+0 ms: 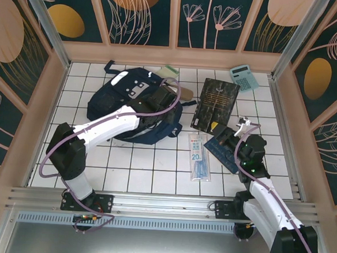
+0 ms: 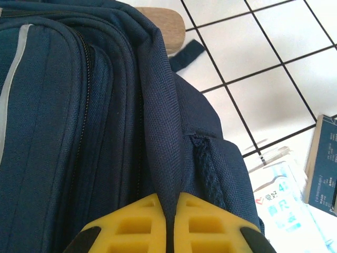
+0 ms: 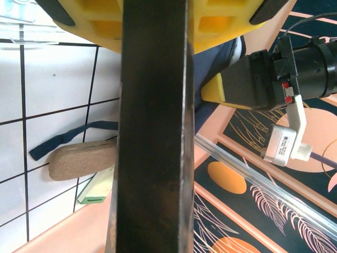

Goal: Pack the student bag

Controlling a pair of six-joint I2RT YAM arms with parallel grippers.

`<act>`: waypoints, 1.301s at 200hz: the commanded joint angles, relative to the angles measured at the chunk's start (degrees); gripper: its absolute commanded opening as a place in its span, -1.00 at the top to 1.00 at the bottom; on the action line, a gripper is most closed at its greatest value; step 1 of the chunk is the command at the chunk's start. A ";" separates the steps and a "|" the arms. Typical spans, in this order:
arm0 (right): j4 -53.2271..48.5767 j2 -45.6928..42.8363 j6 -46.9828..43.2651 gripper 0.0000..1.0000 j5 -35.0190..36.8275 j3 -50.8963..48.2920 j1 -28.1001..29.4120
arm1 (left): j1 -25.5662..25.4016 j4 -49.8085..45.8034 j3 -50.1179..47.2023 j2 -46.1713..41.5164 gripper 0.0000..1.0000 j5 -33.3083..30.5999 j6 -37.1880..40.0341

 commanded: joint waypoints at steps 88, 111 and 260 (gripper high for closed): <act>5.70 -0.61 -0.90 1.00 0.53 0.40 0.41 | -0.44 6.00 -0.14 9.69 0.42 6.75 0.21; 5.61 -0.50 -0.95 1.00 0.57 0.40 0.36 | -0.42 6.12 0.09 10.27 0.38 7.39 0.32; 6.39 -0.52 0.26 1.00 0.07 -0.16 0.52 | -0.36 4.05 1.16 8.10 1.00 3.12 0.40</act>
